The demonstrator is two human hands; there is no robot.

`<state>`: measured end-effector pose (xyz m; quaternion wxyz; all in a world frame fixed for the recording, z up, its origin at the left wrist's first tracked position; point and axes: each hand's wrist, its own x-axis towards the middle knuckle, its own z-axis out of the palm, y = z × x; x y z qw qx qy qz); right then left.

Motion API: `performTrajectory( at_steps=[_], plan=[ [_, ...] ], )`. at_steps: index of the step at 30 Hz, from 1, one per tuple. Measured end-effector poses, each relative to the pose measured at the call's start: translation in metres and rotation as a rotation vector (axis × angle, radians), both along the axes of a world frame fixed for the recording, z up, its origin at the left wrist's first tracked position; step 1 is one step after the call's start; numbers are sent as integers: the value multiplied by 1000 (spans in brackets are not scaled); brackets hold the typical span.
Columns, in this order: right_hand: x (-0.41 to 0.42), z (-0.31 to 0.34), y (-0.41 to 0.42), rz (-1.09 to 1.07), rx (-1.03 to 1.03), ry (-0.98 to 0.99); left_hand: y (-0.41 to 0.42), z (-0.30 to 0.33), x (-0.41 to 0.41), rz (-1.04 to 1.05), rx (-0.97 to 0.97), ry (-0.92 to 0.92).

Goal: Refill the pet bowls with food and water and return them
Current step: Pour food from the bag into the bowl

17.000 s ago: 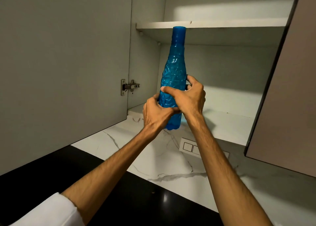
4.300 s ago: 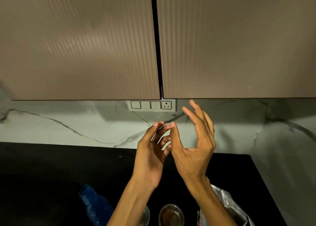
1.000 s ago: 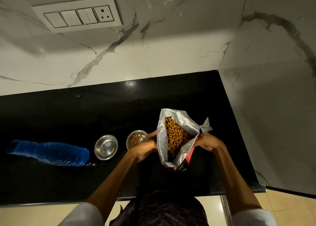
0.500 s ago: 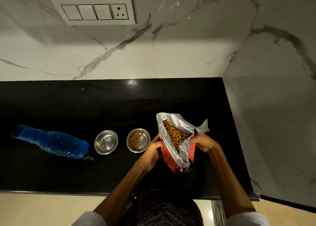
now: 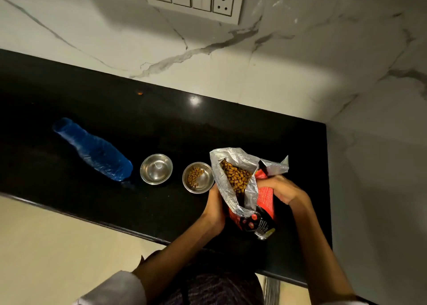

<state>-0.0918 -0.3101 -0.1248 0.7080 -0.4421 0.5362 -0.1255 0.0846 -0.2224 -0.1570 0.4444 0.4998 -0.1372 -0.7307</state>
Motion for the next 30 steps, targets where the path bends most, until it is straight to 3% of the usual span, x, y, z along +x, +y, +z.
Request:
performTrajectory(
  at_steps=[6, 19, 30],
  plan=[
    [10, 2, -1, 28, -7, 51, 1, 7, -1, 142, 95, 84],
    [27, 5, 8, 69, -81, 182, 3, -3, -9, 225, 238, 179],
    [43, 16, 1, 118, -126, 155, 3, 2, -9, 261, 224, 259]
  ],
)
